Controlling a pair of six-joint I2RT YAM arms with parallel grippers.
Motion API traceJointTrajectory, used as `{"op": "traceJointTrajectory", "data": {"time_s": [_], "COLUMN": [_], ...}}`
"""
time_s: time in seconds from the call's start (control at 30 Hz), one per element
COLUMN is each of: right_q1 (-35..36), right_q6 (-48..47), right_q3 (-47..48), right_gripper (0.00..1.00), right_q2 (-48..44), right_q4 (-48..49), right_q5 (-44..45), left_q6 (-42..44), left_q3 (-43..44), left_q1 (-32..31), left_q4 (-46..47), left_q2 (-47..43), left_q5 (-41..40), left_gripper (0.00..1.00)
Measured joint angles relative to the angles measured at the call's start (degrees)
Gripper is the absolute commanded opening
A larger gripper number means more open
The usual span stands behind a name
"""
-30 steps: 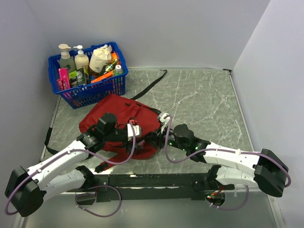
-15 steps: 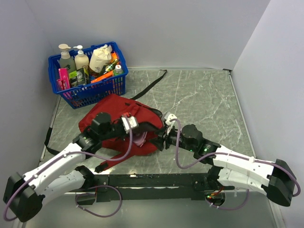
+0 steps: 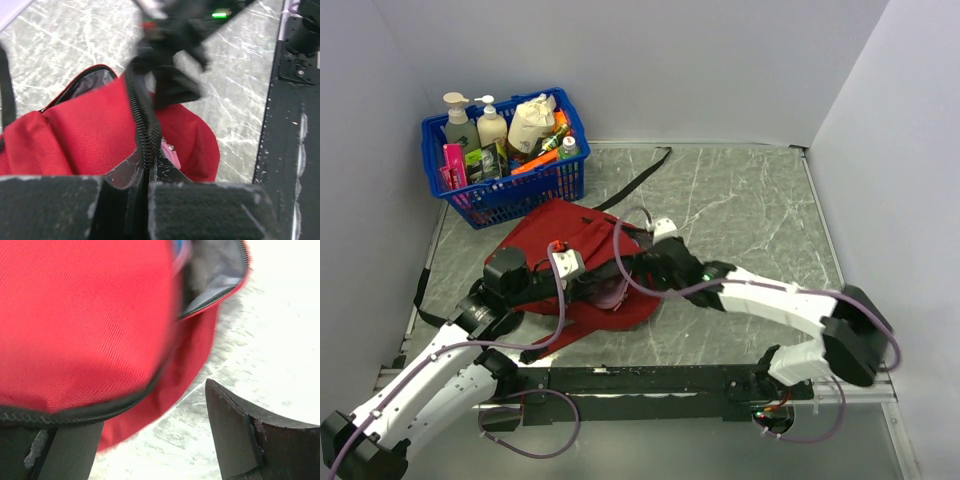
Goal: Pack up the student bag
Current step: Adjust the student bag at the center of the board.
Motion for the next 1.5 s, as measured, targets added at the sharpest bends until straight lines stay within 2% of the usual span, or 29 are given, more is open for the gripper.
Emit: {"op": "traceJointTrajectory", "data": {"time_s": [0.17, 0.3, 0.37, 0.67, 0.97, 1.23, 1.33, 1.37, 1.47, 1.5], "right_q1": [-2.27, -3.43, -3.41, -3.37, -3.37, -2.93, -2.25, -2.08, -1.86, -1.84], "right_q6": [9.40, 13.92, 15.45, 20.83, 23.98, 27.34, 28.68, 29.07, 30.01, 30.08], "right_q3": [11.10, 13.86, 14.80, 11.28, 10.29, 12.35, 12.35, 12.35, 12.35, 12.24], "right_gripper": [0.77, 0.68, 0.68, 0.65, 0.63, 0.52, 0.42, 0.32, 0.10, 0.06], "right_q2": [9.40, 12.11, 13.51, 14.45, 14.47, 19.80, 21.16, 21.24, 21.24, 21.16], "right_q4": [-6.60, -8.33, -9.44, -11.58, -7.17, -6.21, -6.43, -6.47, -6.34, -6.23], "right_q5": [3.37, 4.00, 4.31, 4.59, 3.93, 0.11, -0.81, -1.20, -2.36, -2.69], "left_q6": [-0.55, -0.79, -1.05, -2.10, -2.27, -2.91, -2.91, -2.93, -3.10, -3.10], "left_q3": [-0.59, -0.92, -1.36, -3.34, -3.45, -3.91, -3.91, -3.91, -3.91, -3.91], "left_q1": [0.42, 0.83, 1.14, 1.49, 2.14, 2.60, 2.64, 2.64, 2.67, 2.75], "left_q4": [0.02, 0.11, 0.26, 2.51, 2.64, 2.97, 2.99, 2.99, 2.99, 2.99], "left_q2": [-0.94, -1.84, -2.23, -3.32, -3.69, -4.00, -4.00, -4.00, -3.96, -3.93], "left_q5": [1.29, 1.73, 1.92, 2.45, 3.19, 3.65, 3.67, 3.69, 3.82, 3.91], "left_gripper": [0.01, 0.01, 0.01, 0.01, 0.01, 0.01, 0.01, 0.01, 0.01, 0.01]}}
